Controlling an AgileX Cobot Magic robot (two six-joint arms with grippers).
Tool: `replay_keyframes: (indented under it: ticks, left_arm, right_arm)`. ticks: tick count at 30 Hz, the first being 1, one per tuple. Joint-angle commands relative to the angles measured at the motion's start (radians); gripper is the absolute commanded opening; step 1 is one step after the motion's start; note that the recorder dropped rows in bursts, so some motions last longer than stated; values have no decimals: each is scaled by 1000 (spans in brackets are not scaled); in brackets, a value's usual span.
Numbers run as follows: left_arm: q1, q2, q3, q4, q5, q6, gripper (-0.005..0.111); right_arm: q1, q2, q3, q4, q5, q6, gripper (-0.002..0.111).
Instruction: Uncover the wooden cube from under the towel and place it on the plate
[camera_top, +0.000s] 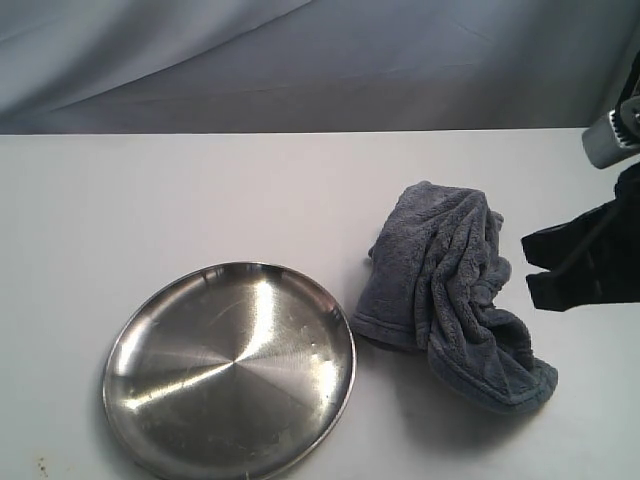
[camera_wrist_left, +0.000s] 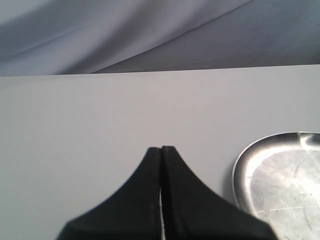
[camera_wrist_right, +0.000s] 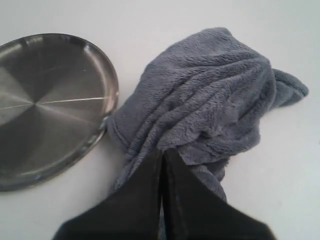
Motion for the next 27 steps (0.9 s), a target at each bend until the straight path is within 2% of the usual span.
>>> replay_keyframes:
  ticks: [1,7,12,15,20,27]
  left_arm:
    - [1,-3,3,-6,-11,-2,0]
    - [1,-3,3,-6,-11,-2,0]
    - [1,-3,3,-6,-11,-2,0]
    - [1,-3,3,-6,-11,-2,0]
    - [1,-3,3,-6,-11,-2,0]
    - [1,-3,3,-6,-11,-2,0]
  right_arm:
    - [43,34,-31,-219,-31,241,0]
    - [160,73,-31,-273,-76,243,0]
    - [222,148,-63,-474,-72,454,0]
    - [229,196,-111,-542,-56,513,0]
    - [229,253,-170,-517,-71,468,0]
    - [229,323,-223,-498,-184,376,0]
